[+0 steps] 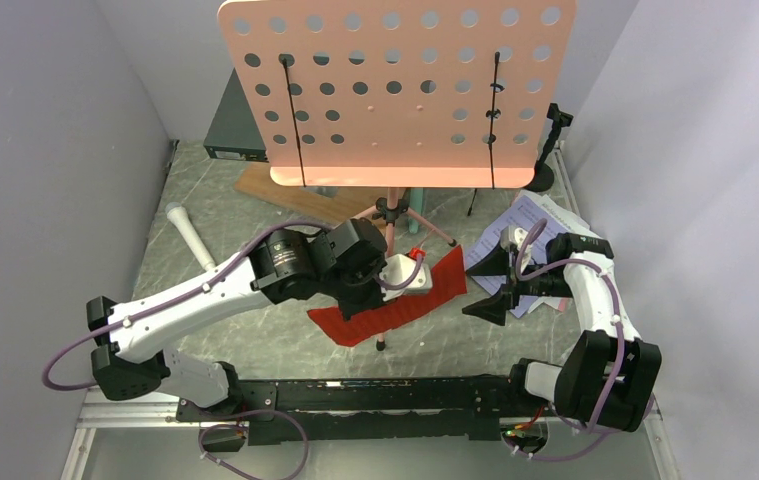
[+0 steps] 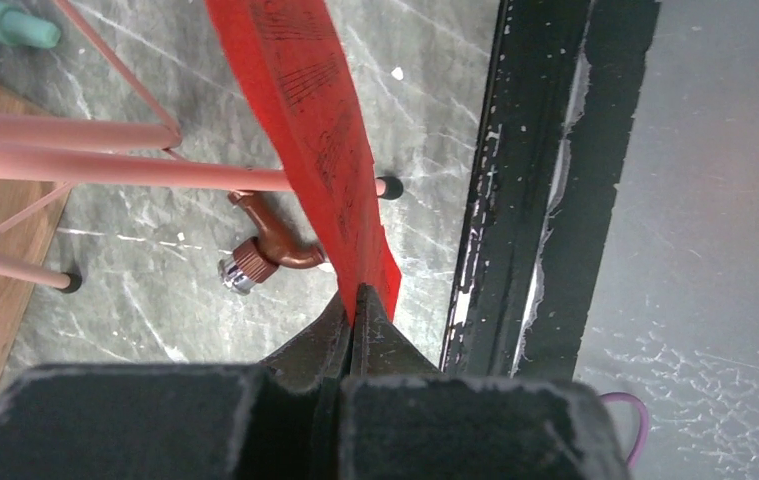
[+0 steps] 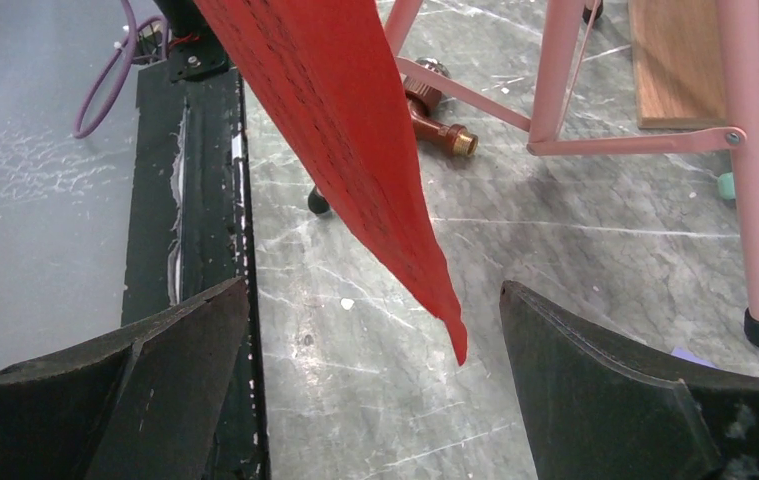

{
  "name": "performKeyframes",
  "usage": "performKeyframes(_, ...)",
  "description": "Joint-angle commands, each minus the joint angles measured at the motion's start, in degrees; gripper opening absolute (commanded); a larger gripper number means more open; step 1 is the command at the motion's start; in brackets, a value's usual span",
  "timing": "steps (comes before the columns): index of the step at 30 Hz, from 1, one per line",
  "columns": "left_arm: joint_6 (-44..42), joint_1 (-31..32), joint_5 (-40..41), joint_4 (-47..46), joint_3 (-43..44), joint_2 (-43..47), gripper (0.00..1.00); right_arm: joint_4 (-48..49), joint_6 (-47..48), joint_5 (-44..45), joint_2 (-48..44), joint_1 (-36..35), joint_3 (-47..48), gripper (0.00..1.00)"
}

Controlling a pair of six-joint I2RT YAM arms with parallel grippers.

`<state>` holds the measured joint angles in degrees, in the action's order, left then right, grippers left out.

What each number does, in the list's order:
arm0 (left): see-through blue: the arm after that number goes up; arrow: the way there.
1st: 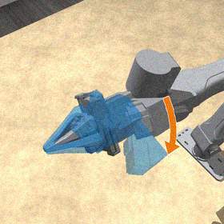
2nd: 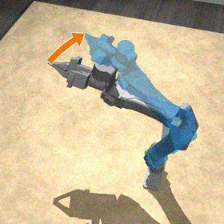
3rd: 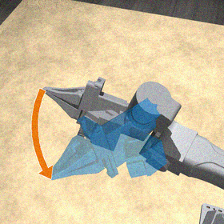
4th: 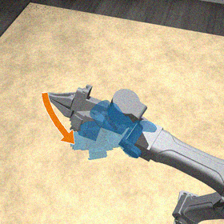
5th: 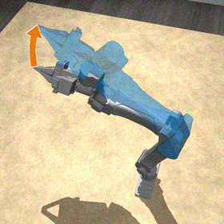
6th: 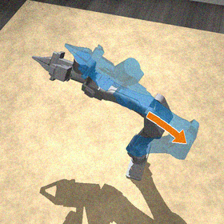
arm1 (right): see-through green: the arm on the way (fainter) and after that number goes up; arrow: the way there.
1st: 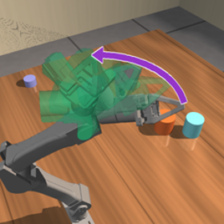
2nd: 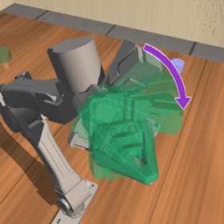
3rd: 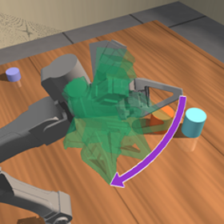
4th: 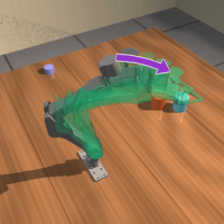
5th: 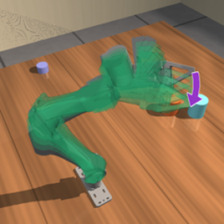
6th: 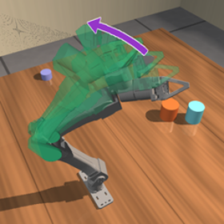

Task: Pack up the instrument practice props
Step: Pick up the sheet music from the music stand.

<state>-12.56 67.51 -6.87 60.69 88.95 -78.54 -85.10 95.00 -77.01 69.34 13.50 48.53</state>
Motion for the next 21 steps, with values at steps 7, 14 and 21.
performKeyframes(7,-0.32,-0.88,2.04,-3.53,-0.26,0.67,0.00,-0.76,3.54,-2.28,-0.38,-1.49,-0.05,1.00)
performKeyframes(14,0.34,-1.04,1.93,-4.52,-0.87,0.19,0.00,-0.74,5.85,-3.04,-2.27,-1.98,-1.37,0.99)
performKeyframes(21,4.06,-4.92,-0.58,-8.43,-2.90,0.62,0.00,-0.77,6.81,-3.48,-3.94,-2.44,-1.13,0.01)
